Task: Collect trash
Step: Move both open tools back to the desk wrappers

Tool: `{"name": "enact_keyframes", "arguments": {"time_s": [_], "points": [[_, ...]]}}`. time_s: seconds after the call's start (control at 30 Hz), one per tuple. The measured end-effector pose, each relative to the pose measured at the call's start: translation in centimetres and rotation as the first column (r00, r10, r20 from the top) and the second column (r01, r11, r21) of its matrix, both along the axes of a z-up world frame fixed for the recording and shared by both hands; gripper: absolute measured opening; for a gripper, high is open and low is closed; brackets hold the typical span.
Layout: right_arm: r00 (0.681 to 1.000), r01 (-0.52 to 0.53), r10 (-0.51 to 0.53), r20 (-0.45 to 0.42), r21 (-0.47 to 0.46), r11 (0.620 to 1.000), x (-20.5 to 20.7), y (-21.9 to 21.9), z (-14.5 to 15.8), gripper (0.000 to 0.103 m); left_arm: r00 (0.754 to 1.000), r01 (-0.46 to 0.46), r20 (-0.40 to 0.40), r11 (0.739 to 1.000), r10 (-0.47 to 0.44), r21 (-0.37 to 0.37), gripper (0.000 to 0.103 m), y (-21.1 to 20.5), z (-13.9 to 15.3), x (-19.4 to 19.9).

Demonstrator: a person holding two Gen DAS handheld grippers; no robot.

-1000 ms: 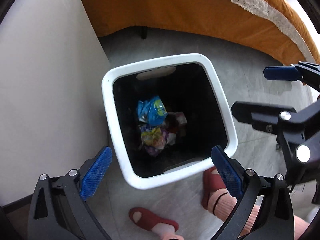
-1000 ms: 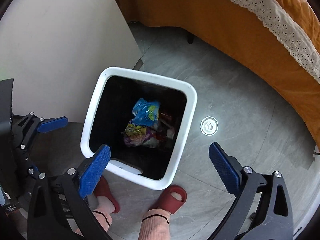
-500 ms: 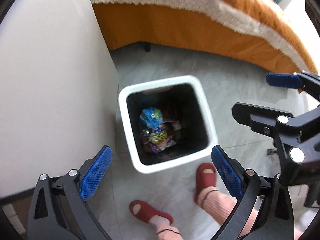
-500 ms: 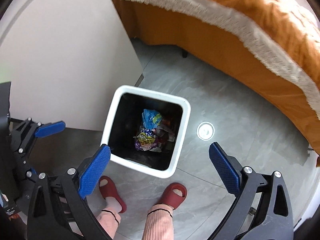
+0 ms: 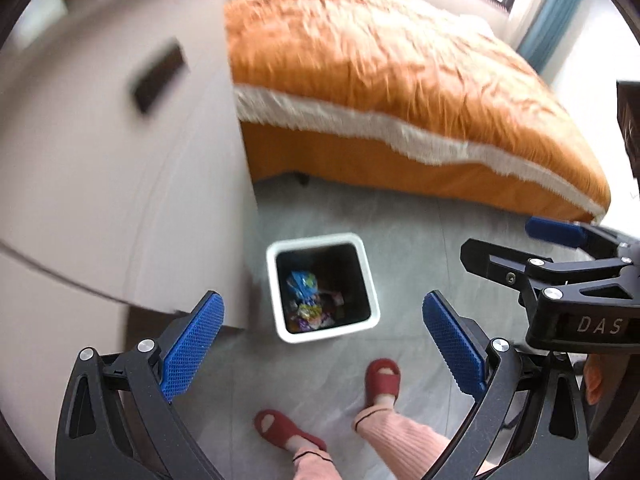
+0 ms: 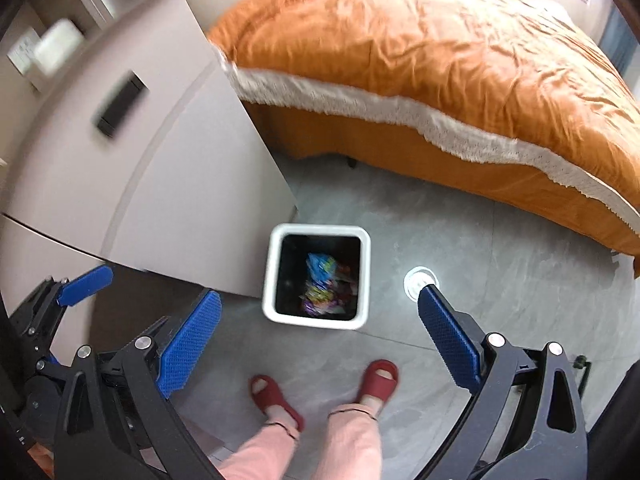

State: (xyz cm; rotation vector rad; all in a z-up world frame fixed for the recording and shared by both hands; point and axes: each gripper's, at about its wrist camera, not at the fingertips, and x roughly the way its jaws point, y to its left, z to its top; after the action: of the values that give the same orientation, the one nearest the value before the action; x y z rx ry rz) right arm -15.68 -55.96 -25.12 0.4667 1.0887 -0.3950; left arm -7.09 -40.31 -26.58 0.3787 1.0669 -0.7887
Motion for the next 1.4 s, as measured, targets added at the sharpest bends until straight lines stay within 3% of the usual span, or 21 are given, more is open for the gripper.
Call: {"name": "enact_keyframes", "arguments": {"time_s": [0.3, 0.47, 0.57, 0.77, 0.9, 1.07, 1.1, 1.2, 1.3, 1.4], "points": [[0.979, -0.049, 0.043, 0.199, 0.026, 0.998, 1.6, 4.0, 9.1, 0.098, 0.987, -0.079, 0.133, 0.99, 0.095, -0.116, 0.098, 5.7, 11.5, 0.8], [0.943, -0.164, 0.161, 0.293, -0.015, 0.986, 5.4, 8.3, 13.0, 0.098, 0.957, -0.157, 0.219, 0.976, 0.189, -0.154, 0.098, 10.4, 15.7, 2.3], [0.912, -0.244, 0.246, 0.328, -0.045, 0.969, 8.0, 11.5, 14.8, 0.098, 0.927, -0.225, 0.269, 0.963, 0.259, -0.15, 0.098, 14.1, 17.2, 4.1], [0.834, -0.413, 0.416, 0.363, -0.091, 0.906, 13.7, 18.8, 17.2, 0.098, 0.848, -0.365, 0.35, 0.917, 0.399, -0.162, 0.098, 22.0, 20.0, 7.5], [0.774, -0.514, 0.519, 0.361, -0.12, 0.849, 17.5, 23.9, 18.2, 0.098, 0.783, -0.46, 0.385, 0.871, 0.489, -0.172, 0.098, 27.1, 21.0, 9.5], [0.655, -0.641, 0.682, 0.326, -0.239, 0.73, 22.3, 30.5, 18.8, 0.098, 0.691, -0.574, 0.433, 0.803, 0.579, -0.159, 0.098, 33.5, 21.2, 12.8], [0.639, -0.654, 0.701, 0.317, -0.255, 0.712, 23.1, 31.5, 18.7, 0.098, 0.665, -0.606, 0.445, 0.782, 0.599, -0.148, 0.098, 35.2, 21.0, 13.8], [0.596, -0.701, 0.751, 0.282, -0.272, 0.659, 26.7, 34.3, 18.3, 0.098, 0.622, -0.664, 0.453, 0.737, 0.638, -0.126, 0.098, 38.2, 20.3, 15.9], [0.569, -0.729, 0.783, 0.251, -0.288, 0.622, 29.5, 36.5, 17.5, 0.098, 0.59, -0.719, 0.453, 0.69, 0.668, -0.081, 0.098, 41.0, 18.9, 18.8], [0.55, -0.741, 0.809, 0.206, -0.326, 0.587, 32.7, 39.2, 16.0, 0.098, 0.575, -0.747, 0.449, 0.663, 0.684, -0.051, 0.098, 42.2, 17.5, 20.7]]}}
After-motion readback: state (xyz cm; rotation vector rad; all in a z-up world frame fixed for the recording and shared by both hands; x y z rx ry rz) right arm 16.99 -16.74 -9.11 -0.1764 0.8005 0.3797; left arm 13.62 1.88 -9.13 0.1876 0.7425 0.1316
